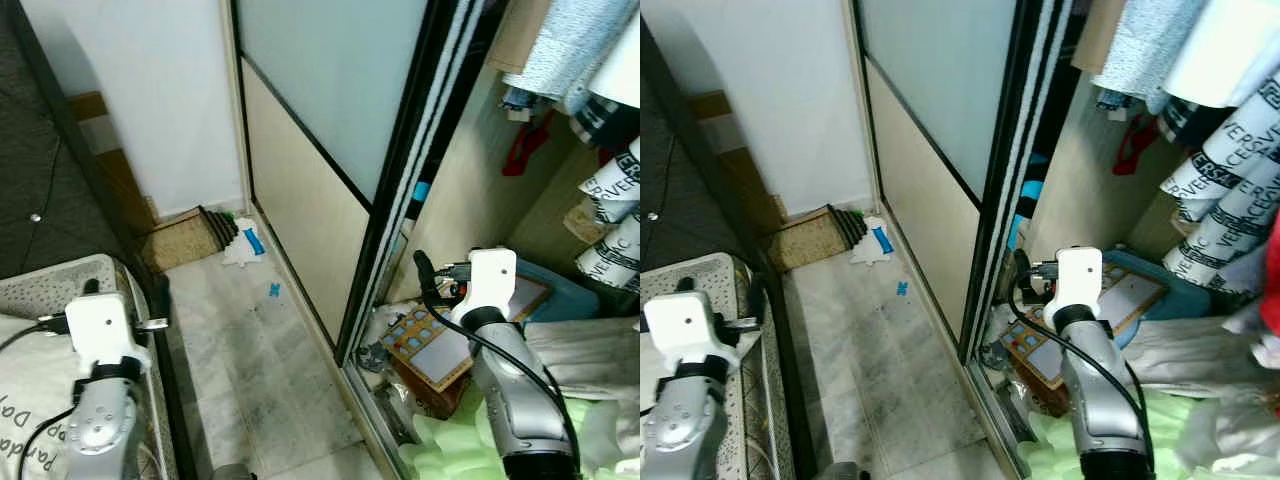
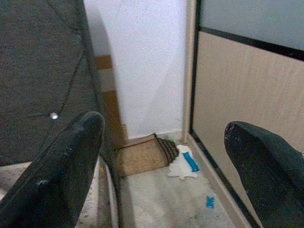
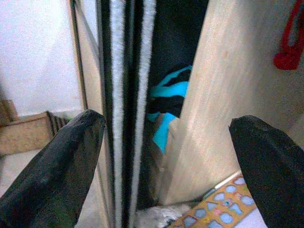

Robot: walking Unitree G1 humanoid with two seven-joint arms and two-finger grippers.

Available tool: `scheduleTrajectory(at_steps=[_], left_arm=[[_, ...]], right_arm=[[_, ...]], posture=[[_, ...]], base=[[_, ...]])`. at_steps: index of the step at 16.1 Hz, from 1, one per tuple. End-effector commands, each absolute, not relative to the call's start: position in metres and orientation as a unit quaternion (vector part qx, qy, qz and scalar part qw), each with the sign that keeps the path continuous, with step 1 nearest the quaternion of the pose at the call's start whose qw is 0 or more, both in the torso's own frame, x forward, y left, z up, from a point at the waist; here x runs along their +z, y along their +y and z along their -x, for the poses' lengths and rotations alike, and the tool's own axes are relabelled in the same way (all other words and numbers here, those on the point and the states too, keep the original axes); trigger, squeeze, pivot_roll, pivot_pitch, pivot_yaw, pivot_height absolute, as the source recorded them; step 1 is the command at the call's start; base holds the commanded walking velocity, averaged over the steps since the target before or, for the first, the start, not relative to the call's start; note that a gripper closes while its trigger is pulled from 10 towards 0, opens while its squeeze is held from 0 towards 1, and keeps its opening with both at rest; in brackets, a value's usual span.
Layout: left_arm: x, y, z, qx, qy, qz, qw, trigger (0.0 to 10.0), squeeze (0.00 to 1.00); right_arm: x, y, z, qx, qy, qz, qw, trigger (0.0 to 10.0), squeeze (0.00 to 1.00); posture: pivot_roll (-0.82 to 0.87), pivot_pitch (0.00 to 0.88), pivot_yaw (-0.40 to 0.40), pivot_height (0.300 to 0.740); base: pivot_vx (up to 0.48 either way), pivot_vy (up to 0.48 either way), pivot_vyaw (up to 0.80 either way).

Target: Clean up the room

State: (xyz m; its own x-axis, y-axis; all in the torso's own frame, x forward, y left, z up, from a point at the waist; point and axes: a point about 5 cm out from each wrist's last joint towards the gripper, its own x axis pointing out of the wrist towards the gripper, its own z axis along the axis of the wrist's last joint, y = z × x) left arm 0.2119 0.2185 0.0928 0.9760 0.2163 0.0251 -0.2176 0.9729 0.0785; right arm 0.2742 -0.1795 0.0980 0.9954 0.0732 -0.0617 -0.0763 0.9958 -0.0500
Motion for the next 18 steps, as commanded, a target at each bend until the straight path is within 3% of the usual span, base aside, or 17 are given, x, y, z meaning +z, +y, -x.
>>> scheduleTrajectory(at_steps=[1,5,6,7,10,18], left_arm=[[0.092,0.215,-0.213,0.100,-0.009,-0.038,0.994,10.0,1.00],[0.093,0.206,-0.228,0.096,-0.001,-0.015,0.995,10.0,1.00],[0.097,0.203,-0.231,0.085,-0.004,-0.017,0.996,10.0,0.00],[0.100,0.202,-0.234,0.075,-0.005,-0.009,0.997,10.0,0.00],[0.100,0.203,-0.239,0.080,0.006,-0.011,0.997,10.0,0.00],[0.117,0.194,-0.246,0.057,-0.009,-0.008,0.998,10.0,0.00]], right_arm=[[0.101,-0.177,-0.276,0.043,0.021,0.030,0.998,10.0,1.00],[0.103,-0.173,-0.282,0.018,0.016,0.022,0.999,10.0,1.00],[0.106,-0.173,-0.284,0.022,0.007,0.019,1.000,10.0,0.85],[0.110,-0.172,-0.285,0.023,-0.001,0.025,0.999,10.0,0.00],[0.118,-0.168,-0.291,0.043,-0.013,0.041,0.998,10.0,0.00],[0.133,-0.147,-0.300,0.081,-0.038,0.040,0.995,10.0,0.00]], posture=[[0.02,0.000,-0.039,0.740],[0.02,0.000,-0.026,0.740],[0.02,0.001,-0.024,0.740],[0.01,0.008,-0.015,0.740],[0.01,0.020,-0.018,0.740],[0.00,0.066,-0.022,0.740]], base=[[0.000,0.000,0.00],[0.000,0.000,0.00],[0.000,0.000,0.00],[0.000,0.000,0.00],[0.000,0.000,0.00],[0.000,0.000,0.80]])
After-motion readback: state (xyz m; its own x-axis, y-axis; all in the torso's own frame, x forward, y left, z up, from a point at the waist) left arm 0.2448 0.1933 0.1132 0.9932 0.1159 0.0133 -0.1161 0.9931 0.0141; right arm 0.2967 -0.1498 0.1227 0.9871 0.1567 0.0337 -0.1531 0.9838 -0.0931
